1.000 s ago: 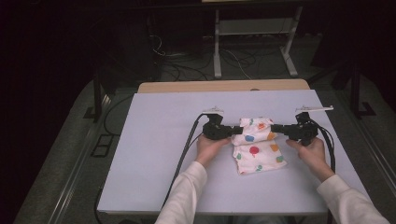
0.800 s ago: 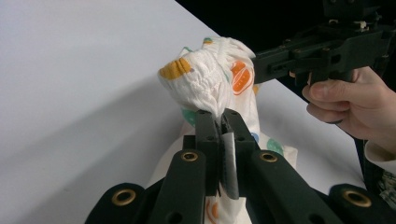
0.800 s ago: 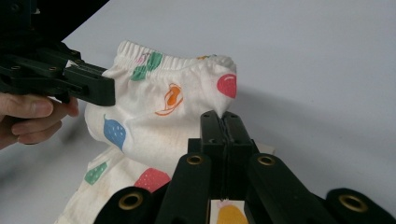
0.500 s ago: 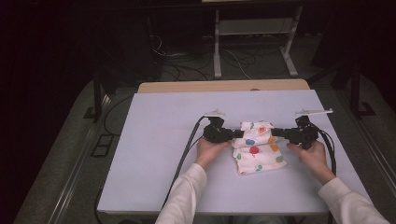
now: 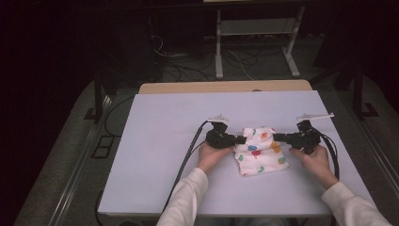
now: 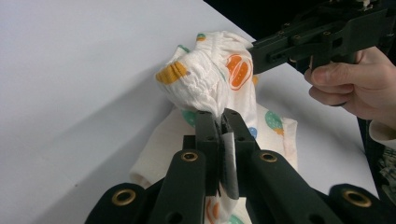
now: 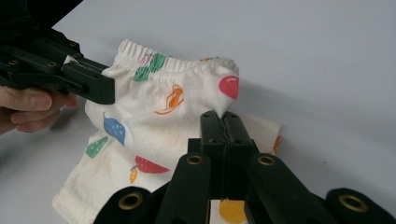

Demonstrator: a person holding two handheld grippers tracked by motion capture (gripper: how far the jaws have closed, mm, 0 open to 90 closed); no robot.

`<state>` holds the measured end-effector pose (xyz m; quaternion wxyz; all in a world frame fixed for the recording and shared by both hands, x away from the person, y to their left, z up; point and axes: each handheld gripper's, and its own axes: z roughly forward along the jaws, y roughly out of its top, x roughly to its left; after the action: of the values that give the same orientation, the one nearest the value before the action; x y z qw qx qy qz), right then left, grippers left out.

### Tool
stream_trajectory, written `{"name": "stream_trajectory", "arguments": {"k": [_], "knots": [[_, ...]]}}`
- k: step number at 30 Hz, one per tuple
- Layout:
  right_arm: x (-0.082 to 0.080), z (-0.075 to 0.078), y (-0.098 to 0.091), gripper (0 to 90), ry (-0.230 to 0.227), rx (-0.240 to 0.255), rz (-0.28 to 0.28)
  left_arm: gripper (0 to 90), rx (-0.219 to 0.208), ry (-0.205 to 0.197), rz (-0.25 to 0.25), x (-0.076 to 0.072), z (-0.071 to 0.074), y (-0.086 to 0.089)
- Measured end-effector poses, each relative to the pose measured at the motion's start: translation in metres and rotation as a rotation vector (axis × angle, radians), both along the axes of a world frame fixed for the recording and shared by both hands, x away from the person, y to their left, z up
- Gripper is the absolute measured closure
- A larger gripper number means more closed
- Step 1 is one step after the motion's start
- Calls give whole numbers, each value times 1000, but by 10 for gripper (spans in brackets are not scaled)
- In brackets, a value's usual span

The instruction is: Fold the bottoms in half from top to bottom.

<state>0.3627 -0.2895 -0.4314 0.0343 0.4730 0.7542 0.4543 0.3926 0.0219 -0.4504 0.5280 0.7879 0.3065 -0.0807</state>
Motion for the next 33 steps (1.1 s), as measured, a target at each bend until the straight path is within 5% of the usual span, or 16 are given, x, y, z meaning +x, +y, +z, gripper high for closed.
{"name": "stream_trajectory", "arguments": {"k": [16, 24, 33], "knots": [[-9, -8, -1, 859, 30, -5, 14, 857, 7, -4, -63, -6, -3, -3], [-8, 1, 1, 515, 2, 43, 28, 856, 19, -23, -91, -8, -4, -5], [15, 21, 14, 490, 5, 65, 41, 855, 40, -48, -123, -11, -4, -7]]}}
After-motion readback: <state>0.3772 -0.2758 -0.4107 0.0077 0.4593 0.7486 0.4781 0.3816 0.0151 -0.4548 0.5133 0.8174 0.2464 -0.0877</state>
